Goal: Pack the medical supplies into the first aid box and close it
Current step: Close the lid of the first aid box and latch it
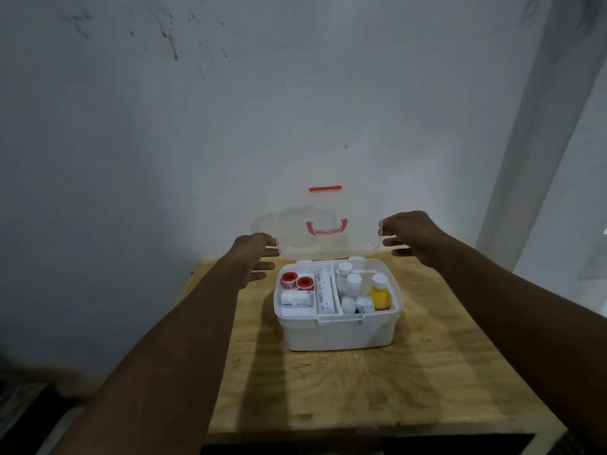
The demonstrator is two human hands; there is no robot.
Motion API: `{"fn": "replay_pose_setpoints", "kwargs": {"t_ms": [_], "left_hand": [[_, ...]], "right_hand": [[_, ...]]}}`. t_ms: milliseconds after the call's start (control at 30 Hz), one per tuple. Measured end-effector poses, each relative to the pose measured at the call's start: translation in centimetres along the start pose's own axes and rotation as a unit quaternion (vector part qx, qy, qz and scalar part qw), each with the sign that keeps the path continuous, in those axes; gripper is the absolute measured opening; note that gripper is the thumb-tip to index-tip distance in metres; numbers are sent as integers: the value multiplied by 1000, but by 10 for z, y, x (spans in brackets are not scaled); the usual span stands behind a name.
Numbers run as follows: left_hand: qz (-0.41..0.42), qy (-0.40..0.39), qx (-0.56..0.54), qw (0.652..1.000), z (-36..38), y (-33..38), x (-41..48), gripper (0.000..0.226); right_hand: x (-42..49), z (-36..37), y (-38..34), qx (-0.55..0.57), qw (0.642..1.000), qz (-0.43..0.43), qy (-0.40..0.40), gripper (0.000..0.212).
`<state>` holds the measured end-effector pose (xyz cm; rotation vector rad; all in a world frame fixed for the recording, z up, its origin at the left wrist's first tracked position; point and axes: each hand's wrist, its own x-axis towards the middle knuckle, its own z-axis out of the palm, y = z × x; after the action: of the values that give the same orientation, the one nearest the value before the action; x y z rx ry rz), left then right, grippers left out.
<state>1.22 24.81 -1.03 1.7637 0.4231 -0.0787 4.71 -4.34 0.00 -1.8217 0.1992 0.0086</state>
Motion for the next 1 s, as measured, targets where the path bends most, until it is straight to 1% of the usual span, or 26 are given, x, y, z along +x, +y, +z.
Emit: {"fn": "replay_pose_setpoints", "kwargs": {"t_ms": [133, 267, 400, 533, 667, 700, 733, 767, 833, 900, 1000], "left_hand": [[8, -9, 22, 1000, -7, -2, -16, 29], [9, -14, 50, 999, -16, -8, -25, 27], [10, -17, 87, 996, -17, -15, -33, 26], [11, -33, 126, 991, -17, -24, -36, 30], [22, -27, 123, 992, -11, -29, -36, 36], [31, -15, 125, 992, -7, -29, -36, 40], [51, 2, 132, 990, -2, -29, -37, 45], [84, 22, 144, 986, 3, -30, -38, 50], [162, 53, 171, 970, 15, -30, -46, 54], [227, 56, 202, 951, 27, -34, -49, 59], [259, 26, 248, 933, 40, -44, -51, 60]], "right_hand": [[-20, -13, -4, -33, 999, -22, -1, 18], [-42, -24, 2, -52, 997, -45, -21, 20], [-58, -27, 16, -95, 993, -69, -21, 12], [-69, -26, 33, -160, 983, -84, -19, 13], [-78, -15, 42, -221, 966, -136, 12, 17], [-81, -11, 43, -248, 956, -155, 24, 20], [-83, -8, 43, -273, 945, -175, 36, 27], [-85, -5, 44, -289, 936, -195, 43, 37], [-90, 1, 46, -289, 929, -230, 33, 53], [-92, 8, 50, -299, 918, -260, 8, 62], [-94, 18, 59, -314, 908, -276, -14, 63]]}}
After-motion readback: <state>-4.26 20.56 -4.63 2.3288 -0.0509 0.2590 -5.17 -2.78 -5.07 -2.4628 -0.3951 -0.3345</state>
